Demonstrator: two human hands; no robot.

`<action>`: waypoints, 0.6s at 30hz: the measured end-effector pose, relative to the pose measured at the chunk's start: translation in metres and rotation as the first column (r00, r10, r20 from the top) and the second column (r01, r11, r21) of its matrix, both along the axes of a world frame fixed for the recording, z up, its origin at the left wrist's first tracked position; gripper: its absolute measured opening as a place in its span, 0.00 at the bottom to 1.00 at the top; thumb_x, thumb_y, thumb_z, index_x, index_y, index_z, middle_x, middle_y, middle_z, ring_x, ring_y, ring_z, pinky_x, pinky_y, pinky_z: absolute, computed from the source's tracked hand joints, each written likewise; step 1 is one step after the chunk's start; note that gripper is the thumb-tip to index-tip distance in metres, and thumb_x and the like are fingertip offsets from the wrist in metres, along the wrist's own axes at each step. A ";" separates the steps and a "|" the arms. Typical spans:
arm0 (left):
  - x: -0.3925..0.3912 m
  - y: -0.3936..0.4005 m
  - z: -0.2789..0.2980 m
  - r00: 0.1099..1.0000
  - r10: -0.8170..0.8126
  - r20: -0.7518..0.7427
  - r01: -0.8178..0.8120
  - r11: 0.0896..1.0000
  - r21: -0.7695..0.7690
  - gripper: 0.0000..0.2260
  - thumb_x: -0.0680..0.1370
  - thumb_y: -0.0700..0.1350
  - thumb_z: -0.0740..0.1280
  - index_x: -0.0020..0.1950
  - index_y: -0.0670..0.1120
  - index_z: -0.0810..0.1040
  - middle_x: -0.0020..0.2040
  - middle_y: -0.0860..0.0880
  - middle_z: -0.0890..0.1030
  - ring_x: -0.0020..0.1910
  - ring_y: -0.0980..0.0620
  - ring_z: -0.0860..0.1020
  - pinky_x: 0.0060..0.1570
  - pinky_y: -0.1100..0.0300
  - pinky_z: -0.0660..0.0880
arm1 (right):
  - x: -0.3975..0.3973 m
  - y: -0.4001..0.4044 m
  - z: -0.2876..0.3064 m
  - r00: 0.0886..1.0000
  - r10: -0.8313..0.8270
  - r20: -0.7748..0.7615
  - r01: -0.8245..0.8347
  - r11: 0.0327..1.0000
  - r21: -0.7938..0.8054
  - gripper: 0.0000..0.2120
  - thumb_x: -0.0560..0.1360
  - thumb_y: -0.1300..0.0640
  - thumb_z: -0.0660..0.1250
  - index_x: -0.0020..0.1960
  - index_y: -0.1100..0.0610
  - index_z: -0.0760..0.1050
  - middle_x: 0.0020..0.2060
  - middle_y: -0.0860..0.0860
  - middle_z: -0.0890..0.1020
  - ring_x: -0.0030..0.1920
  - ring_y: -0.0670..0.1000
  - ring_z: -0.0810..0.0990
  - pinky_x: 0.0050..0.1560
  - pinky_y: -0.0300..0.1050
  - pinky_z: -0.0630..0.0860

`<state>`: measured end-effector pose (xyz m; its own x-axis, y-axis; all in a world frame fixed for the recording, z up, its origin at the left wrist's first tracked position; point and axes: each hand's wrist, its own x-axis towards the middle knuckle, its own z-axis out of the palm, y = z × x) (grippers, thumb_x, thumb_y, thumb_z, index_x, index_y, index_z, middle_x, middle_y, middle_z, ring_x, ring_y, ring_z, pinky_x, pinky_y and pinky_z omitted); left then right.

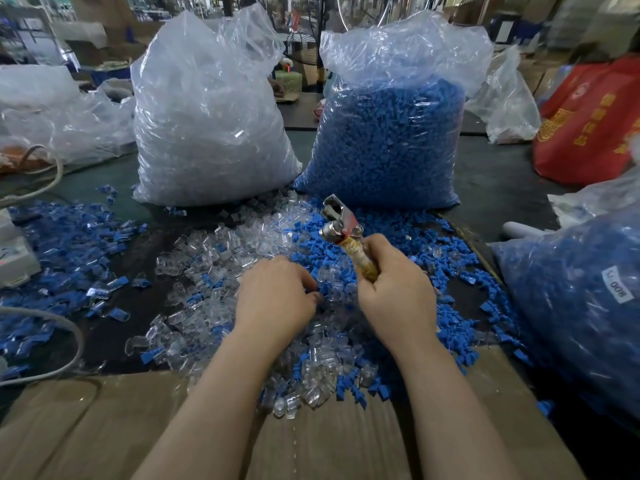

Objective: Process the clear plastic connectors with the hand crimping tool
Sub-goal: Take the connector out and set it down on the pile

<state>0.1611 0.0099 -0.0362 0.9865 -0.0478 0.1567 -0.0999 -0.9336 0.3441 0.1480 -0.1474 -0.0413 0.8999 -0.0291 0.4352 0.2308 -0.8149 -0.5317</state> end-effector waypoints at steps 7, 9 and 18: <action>0.000 0.000 0.000 0.999 0.008 -0.046 -0.013 0.993 -0.120 0.05 0.77 0.48 0.71 0.50 0.55 0.85 0.44 0.55 0.83 0.44 0.54 0.80 0.46 0.58 0.77 | 0.006 0.002 -0.006 0.991 0.020 -0.129 -0.006 0.995 0.102 0.13 0.76 0.53 0.67 0.38 0.42 0.65 0.29 0.45 0.72 0.32 0.47 0.72 0.28 0.43 0.60; 0.001 0.001 0.002 0.997 0.003 -0.078 -0.027 0.948 -0.316 0.05 0.78 0.47 0.70 0.51 0.55 0.84 0.41 0.58 0.83 0.41 0.58 0.80 0.42 0.61 0.76 | 0.009 0.003 -0.007 0.988 0.016 -0.152 0.002 0.993 0.116 0.13 0.75 0.52 0.68 0.36 0.42 0.67 0.30 0.45 0.74 0.34 0.50 0.75 0.30 0.45 0.66; -0.002 -0.001 0.014 0.997 -0.078 0.028 0.080 0.822 -0.564 0.07 0.75 0.43 0.73 0.49 0.54 0.86 0.36 0.59 0.83 0.31 0.67 0.76 0.30 0.74 0.68 | 0.011 0.004 -0.006 0.982 0.061 -0.179 0.004 0.940 0.342 0.05 0.73 0.48 0.72 0.43 0.47 0.78 0.33 0.46 0.81 0.37 0.50 0.79 0.40 0.58 0.79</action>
